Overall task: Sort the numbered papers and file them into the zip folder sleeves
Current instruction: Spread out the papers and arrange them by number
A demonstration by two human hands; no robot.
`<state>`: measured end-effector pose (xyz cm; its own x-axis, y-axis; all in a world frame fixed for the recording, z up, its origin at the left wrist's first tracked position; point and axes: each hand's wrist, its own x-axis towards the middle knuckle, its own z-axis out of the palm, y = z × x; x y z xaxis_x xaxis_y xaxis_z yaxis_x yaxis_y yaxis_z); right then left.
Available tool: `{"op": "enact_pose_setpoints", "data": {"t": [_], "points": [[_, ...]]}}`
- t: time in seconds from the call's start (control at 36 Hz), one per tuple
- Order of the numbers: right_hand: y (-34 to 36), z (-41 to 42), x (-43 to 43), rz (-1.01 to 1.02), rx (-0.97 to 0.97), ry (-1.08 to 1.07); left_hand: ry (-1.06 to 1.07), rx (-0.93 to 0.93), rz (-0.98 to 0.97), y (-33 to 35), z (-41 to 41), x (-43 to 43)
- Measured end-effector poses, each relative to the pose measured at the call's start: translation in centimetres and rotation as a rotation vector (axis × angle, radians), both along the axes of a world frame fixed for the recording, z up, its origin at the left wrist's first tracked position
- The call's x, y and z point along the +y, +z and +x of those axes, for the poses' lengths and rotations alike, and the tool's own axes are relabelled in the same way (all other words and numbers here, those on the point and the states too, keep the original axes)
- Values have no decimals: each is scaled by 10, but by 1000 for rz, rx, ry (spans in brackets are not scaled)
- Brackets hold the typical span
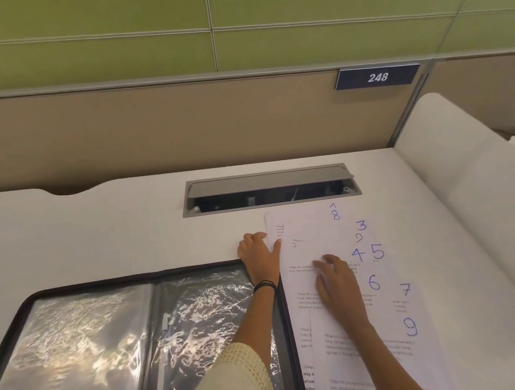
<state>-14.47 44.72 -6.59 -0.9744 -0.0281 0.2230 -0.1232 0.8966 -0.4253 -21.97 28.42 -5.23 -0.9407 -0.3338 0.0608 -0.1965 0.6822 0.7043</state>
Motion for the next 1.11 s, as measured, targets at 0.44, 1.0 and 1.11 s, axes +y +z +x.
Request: {"op": "enact_pose_setpoints", "data": {"t": [0.44, 1.0, 1.11], "points": [[1, -1, -1, -14, 34, -3, -59, 65, 287, 6, 3, -1], [-3, -2, 0, -30, 26, -10, -341, 6, 239, 7, 6, -5], [-3, -1, -1, -38, 21, -16, -345, 31, 312, 12, 8, -6]]}}
